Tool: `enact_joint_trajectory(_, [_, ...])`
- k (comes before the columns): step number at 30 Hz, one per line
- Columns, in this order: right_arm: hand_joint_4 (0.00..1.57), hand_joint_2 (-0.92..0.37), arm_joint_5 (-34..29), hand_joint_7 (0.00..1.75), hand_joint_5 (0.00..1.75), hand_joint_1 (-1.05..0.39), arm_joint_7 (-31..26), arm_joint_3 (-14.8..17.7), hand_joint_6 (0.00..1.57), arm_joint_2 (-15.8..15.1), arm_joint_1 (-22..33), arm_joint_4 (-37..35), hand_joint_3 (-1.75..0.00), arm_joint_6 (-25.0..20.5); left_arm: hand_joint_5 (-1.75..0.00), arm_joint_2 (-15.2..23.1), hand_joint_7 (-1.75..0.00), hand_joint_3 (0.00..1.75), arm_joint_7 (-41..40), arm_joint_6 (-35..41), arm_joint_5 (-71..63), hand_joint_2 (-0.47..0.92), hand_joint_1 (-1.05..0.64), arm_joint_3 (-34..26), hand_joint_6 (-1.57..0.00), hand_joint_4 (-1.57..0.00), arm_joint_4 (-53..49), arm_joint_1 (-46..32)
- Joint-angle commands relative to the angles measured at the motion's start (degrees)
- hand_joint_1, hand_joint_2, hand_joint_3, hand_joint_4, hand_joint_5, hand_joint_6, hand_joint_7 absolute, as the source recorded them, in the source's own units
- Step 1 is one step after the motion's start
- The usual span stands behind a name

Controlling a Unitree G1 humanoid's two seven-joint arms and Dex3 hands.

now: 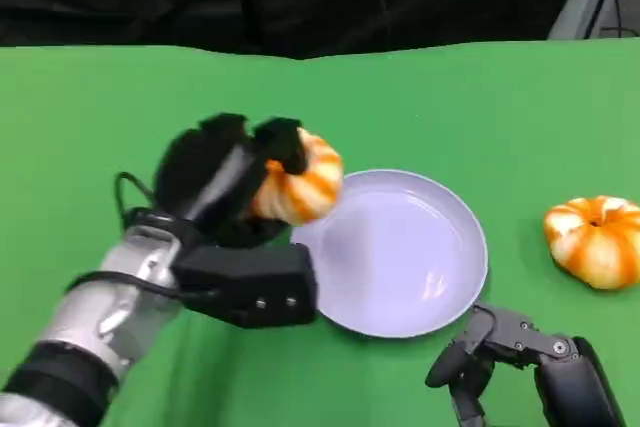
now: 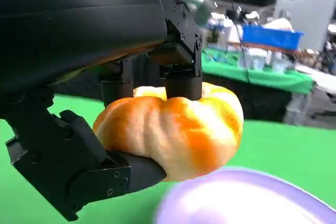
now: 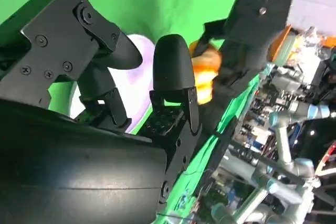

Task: Grasp the bread from the table and place it into the plate.

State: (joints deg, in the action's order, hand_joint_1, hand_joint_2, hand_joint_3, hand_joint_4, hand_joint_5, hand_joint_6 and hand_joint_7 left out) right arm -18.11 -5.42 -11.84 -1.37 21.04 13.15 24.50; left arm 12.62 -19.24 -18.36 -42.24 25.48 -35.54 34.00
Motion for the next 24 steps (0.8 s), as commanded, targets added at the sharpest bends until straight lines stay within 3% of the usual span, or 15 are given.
enact_joint_trajectory(1, [0.83,-0.27,0.27,1.28,1.62,0.03,-0.23,0.32,0.86,-0.11,0.51,0.81,-1.39,-0.56,-1.75,0.37,-1.72,1.29,0.81,0.13,0.38,0.36,-0.14,-0.49,-0.73,-0.91,1.11,1.29])
enact_joint_trajectory(4, [0.83,-0.27,-0.12,1.28,1.62,0.03,-0.5,0.04,0.86,0.23,0.46,0.57,-1.4,-0.57,-1.75,-4.51,-1.72,1.29,3.4,0.63,1.1,0.36,-0.17,1.53,-0.74,-0.92,-2.1,2.86])
enact_joint_trajectory(11, [0.83,-0.25,-0.84,1.28,1.63,0.02,-0.89,-0.47,0.86,0.88,0.2,0.01,-1.42,-0.08,-1.75,-7.8,-1.75,1.22,3.19,-0.47,0.7,0.31,-0.12,3.21,-0.69,-0.9,-7.07,4.81])
enact_joint_trajectory(14, [0.85,-0.25,-2.08,1.27,1.64,0.01,-1.48,-0.56,0.87,1.21,-0.05,-0.02,-1.42,-0.57,-1.75,-9.07,-1.75,1.1,5.54,0.59,1.35,0.39,-0.15,3.55,-0.68,-0.88,-8.95,5.92])
enact_joint_trajectory(16, [0.86,-0.25,-2.05,1.26,1.65,0.0,-1.64,-0.57,0.86,1.52,0.01,0.15,-1.41,-0.9,-1.72,-9.62,-1.27,1.0,7.25,1.26,1.95,0.43,-0.16,3.51,-0.85,-0.86,-9.33,6.22])
enact_joint_trajectory(17, [0.86,-0.25,-1.97,1.26,1.65,0.01,-1.67,-0.58,0.86,1.59,0.02,0.19,-1.41,-0.95,-1.71,-9.74,-1.14,0.96,7.75,1.48,2.14,0.46,-0.16,3.53,-0.89,-0.84,-9.33,6.28])
enact_joint_trajectory(22, [0.86,-0.26,-1.83,1.26,1.66,0.01,-1.7,-0.65,0.86,1.54,0.28,0.38,-1.4,-0.79,-1.7,-9.82,-1.01,0.89,9.88,3.16,2.09,0.49,-0.17,4.06,-0.94,-0.83,-8.03,6.28])
enact_joint_trajectory(23, [0.85,-0.26,-1.64,1.27,1.65,0.01,-1.63,-0.65,0.87,1.47,0.53,0.53,-1.4,-0.68,-1.25,-9.8,-0.59,0.56,11.19,4.15,1.66,0.67,-0.22,4.55,-0.75,-0.71,-7.28,6.37])
enact_joint_trajectory(24, [0.85,-0.26,-1.51,1.27,1.64,0.01,-1.57,-0.66,0.87,1.42,0.74,0.69,-1.4,-0.65,-0.91,-9.78,-0.33,0.34,12.24,4.96,1.4,0.79,-0.28,4.9,-0.65,-0.59,-6.63,6.39])
